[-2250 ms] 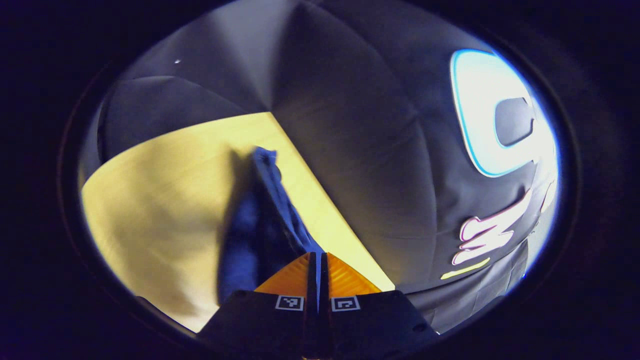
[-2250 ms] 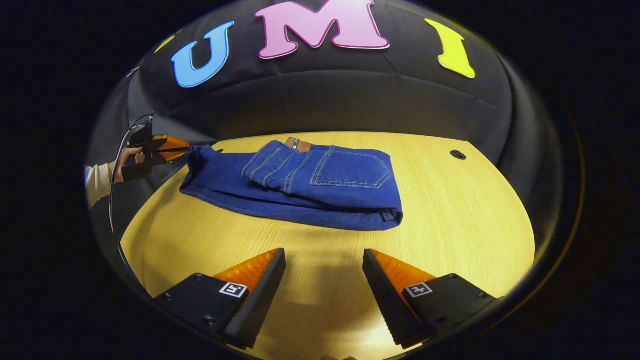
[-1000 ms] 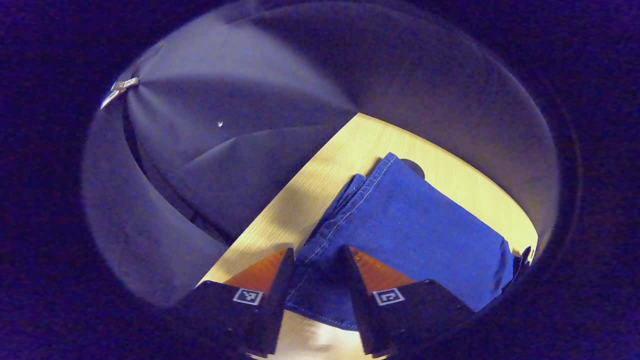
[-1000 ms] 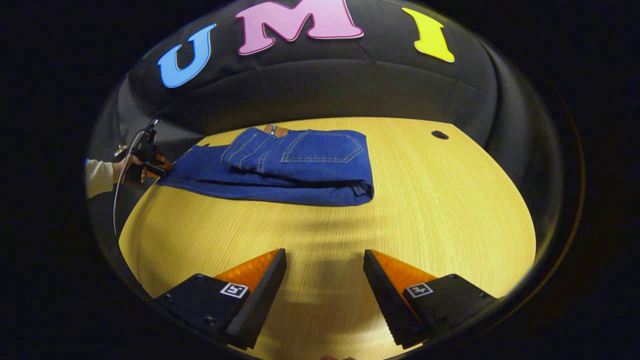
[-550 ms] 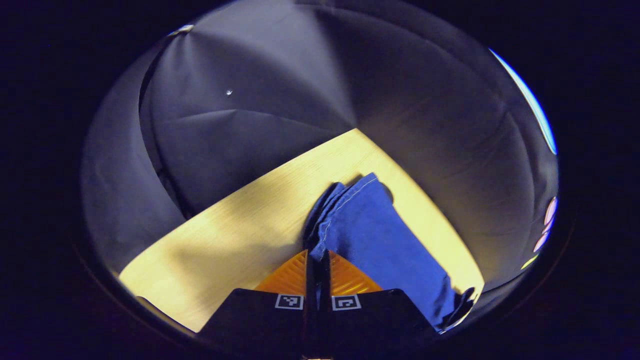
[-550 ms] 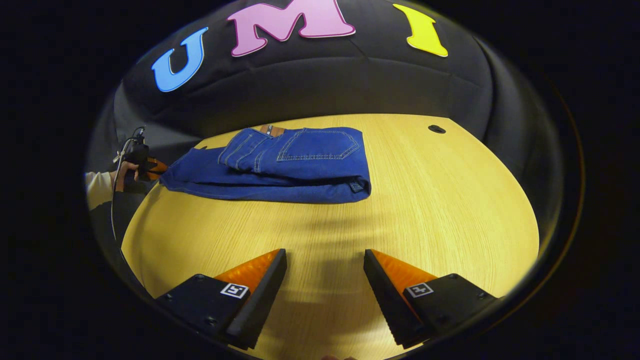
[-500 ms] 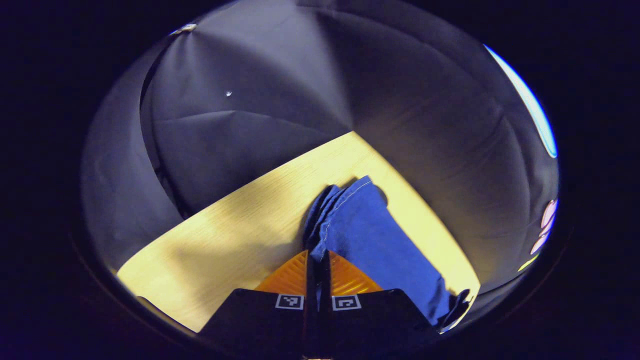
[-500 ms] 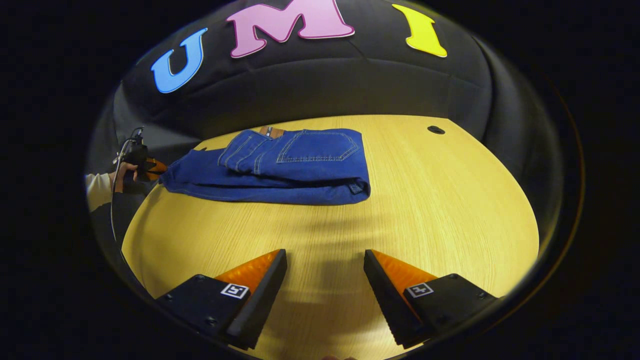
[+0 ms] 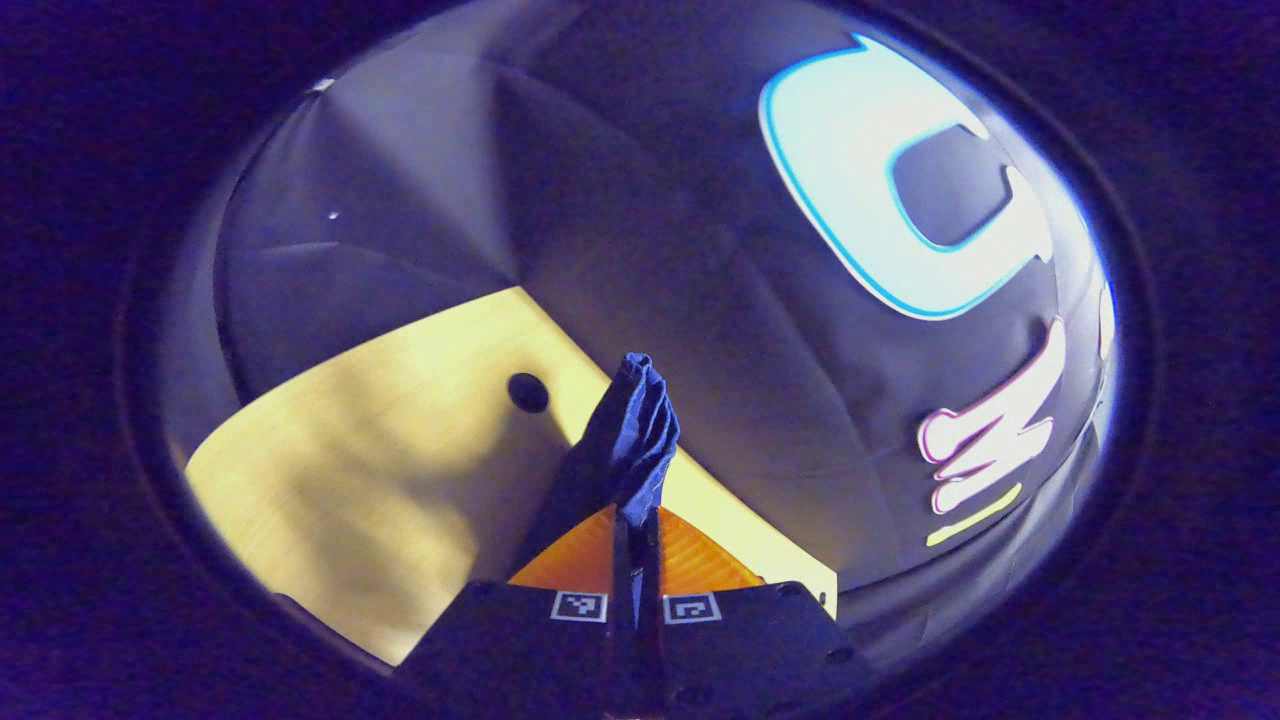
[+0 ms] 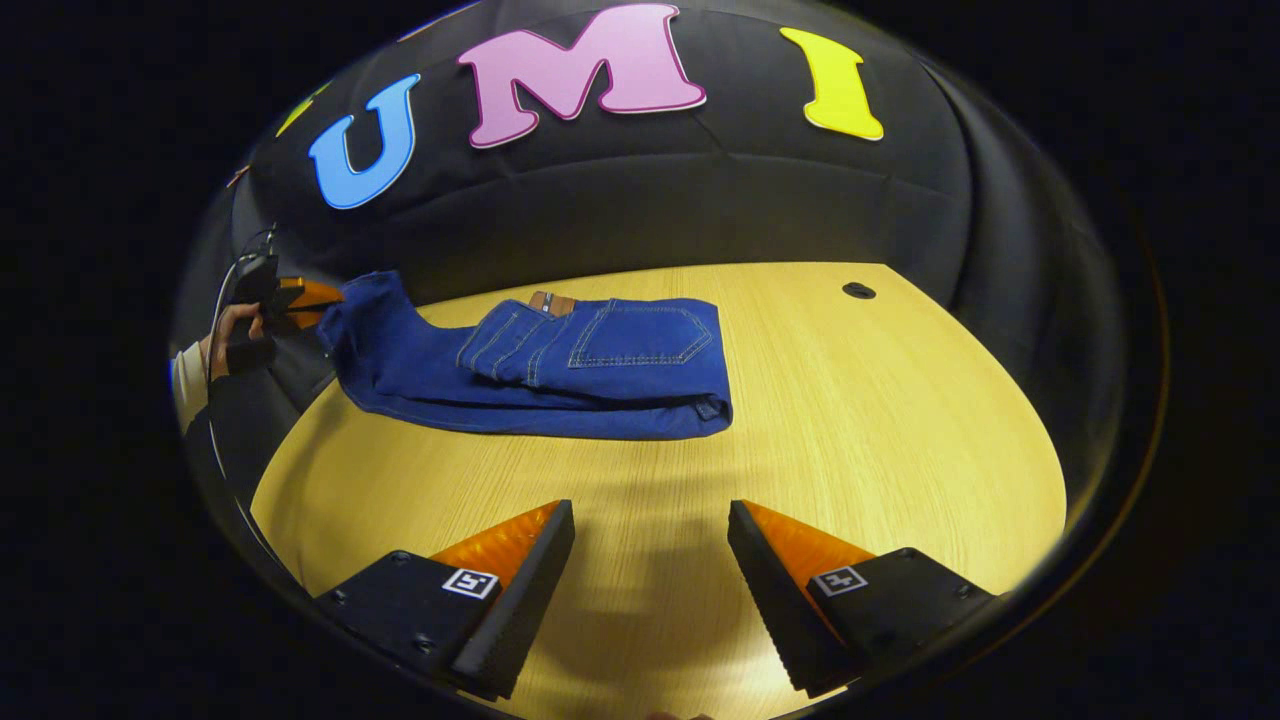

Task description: Grasp the waist and the cuffs of the jeans and fold them to make the two legs overlap; first hold the waist and fold one-third of the jeans toward the cuffs, then hold the cuffs and fold the remaining one-third in the same direction to finish folding.

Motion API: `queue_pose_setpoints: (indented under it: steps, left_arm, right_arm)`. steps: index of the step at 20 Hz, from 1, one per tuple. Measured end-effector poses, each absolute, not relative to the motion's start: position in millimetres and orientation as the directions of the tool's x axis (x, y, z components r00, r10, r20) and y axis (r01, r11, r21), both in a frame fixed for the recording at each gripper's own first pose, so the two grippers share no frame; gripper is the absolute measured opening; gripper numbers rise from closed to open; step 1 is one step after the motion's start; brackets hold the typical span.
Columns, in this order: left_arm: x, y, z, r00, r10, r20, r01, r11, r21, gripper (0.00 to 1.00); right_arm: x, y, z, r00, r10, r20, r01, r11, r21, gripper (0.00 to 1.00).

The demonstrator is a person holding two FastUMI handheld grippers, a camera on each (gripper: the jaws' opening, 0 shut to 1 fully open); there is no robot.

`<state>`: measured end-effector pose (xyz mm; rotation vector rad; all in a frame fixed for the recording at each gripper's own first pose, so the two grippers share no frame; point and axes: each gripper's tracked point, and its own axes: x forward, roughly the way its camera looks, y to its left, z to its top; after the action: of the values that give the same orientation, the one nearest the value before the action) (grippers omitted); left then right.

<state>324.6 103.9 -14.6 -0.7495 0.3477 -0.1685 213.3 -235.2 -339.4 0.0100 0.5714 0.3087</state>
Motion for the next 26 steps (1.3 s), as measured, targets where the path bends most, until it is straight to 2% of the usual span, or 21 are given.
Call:
queue_pose_setpoints:
  steps: [5,8,10,13,16,18,19,20,23,26]
  left_arm:
    - [298.8,-44.7,40.4,0.896,-0.422,-0.140,0.215,0.686,-0.695,0.06]
    - [281.6,-142.2,46.6,0.858,-0.498,-0.126,0.286,0.666,-0.689,0.06]
    - [268.8,-211.1,35.9,0.819,-0.553,-0.151,0.320,0.660,-0.680,0.06]
    - [262.2,-293.3,-15.7,0.761,-0.609,-0.226,0.335,0.666,-0.666,0.06]
    - [263.5,-334.7,-65.6,0.769,-0.565,-0.301,0.287,0.724,-0.627,0.06]
    - [258.5,-343.8,-77.7,0.763,-0.545,-0.349,0.239,0.738,-0.631,0.06]
    - [255.5,-347.4,-78.7,0.758,-0.551,-0.350,0.235,0.730,-0.642,0.16]
    - [251.3,-349.6,-75.8,0.758,-0.558,-0.337,0.238,0.718,-0.654,0.16]
    - [230.0,-338.6,-77.9,0.791,-0.524,-0.316,0.269,0.761,-0.590,0.96]
    - [196.9,-295.4,-30.0,0.876,-0.436,-0.207,0.331,0.855,-0.399,0.96]
  right_arm:
    - [210.9,-267.2,-306.8,0.850,0.230,-0.474,-0.222,0.972,0.074,0.97]
    - [209.3,-292.5,-289.5,0.878,0.183,-0.441,-0.169,0.983,0.070,0.97]
    - [206.4,-310.6,-280.9,0.891,0.152,-0.428,-0.131,0.988,0.078,0.97]
    - [199.6,-336.7,-273.5,0.904,0.103,-0.414,-0.072,0.993,0.091,0.97]
    - [190.4,-356.1,-269.3,0.911,0.069,-0.407,-0.025,0.994,0.110,0.97]
    - [183.2,-361.5,-268.0,0.914,0.059,-0.402,-0.012,0.993,0.118,0.97]
    - [180.0,-362.9,-266.1,0.916,0.058,-0.397,-0.010,0.993,0.120,0.97]
    - [176.2,-362.7,-264.7,0.917,0.061,-0.393,-0.013,0.992,0.123,0.97]
    - [164.6,-354.3,-259.2,0.920,0.087,-0.381,-0.037,0.990,0.136,0.97]
    - [149.7,-339.2,-236.0,0.932,0.123,-0.342,-0.081,0.988,0.134,0.97]
